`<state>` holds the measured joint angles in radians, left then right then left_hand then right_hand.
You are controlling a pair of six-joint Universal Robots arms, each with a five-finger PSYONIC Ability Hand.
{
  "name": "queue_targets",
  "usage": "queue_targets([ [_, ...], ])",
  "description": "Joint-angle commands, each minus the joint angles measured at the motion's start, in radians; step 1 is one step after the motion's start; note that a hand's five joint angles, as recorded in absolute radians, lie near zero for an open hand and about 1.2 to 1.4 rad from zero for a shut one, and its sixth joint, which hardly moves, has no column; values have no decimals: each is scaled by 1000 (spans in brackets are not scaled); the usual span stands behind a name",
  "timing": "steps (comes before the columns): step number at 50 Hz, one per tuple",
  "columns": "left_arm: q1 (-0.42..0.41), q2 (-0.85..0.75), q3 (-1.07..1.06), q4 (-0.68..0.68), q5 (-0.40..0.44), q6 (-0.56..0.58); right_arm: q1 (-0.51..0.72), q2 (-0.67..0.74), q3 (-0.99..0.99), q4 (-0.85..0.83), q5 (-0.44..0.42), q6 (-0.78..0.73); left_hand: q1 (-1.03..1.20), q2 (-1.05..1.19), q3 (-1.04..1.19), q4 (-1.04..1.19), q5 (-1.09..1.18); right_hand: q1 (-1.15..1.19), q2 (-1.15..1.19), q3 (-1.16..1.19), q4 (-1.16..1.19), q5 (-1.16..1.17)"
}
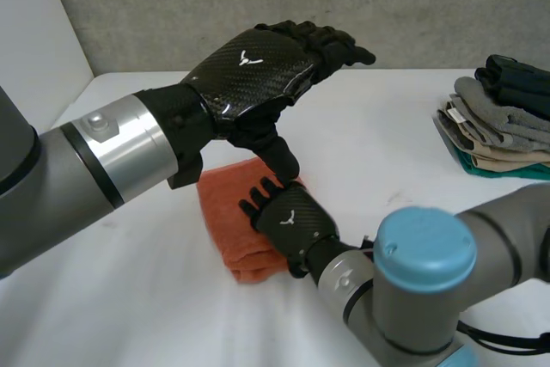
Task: Fold the laundry.
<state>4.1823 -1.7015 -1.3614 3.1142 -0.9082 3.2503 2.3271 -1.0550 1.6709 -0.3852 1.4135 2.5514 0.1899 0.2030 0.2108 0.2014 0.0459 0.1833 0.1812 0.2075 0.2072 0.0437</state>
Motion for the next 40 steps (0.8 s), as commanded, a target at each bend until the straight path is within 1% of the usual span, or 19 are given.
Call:
queue_targets([
  [1,-4,-6,18,-19,3,-1,17,121,-46,-92,15,-3,-15,-28,-36,-27,-46,-9,-7,-33,-33,-44],
  [9,-8,-15,8,-19,2,-1,11,190,-115,-107,33,-8,-15,-28,-36,-27,-46,-9,-7,-33,-33,-44],
  [16,-4,-17,10,-17,-1,-1,11,213,-166,-127,45,-5,-15,-28,-36,-27,-46,69,71,45,45,34],
  [24,1,-17,11,-17,-3,-1,9,274,-255,-120,48,-3,-15,-28,-36,-27,-46,133,136,109,110,99],
  [27,2,-17,11,-17,-3,-1,9,288,-286,-121,41,0,-15,-28,-36,-27,-46,353,355,329,329,318],
  [31,10,-17,15,-16,-3,0,8,297,-336,-123,36,9,-15,-28,-36,-27,-46,1211,1213,1186,1187,1176],
  [35,27,-15,24,-16,-3,-1,-5,300,-411,-124,48,13,-15,-28,-36,-27,-46,1213,1215,1189,1189,1178],
  [40,41,-9,59,-14,-6,-7,-67,274,-529,-107,61,42,-15,-28,-36,-27,-46,1213,1215,1189,1189,1178],
])
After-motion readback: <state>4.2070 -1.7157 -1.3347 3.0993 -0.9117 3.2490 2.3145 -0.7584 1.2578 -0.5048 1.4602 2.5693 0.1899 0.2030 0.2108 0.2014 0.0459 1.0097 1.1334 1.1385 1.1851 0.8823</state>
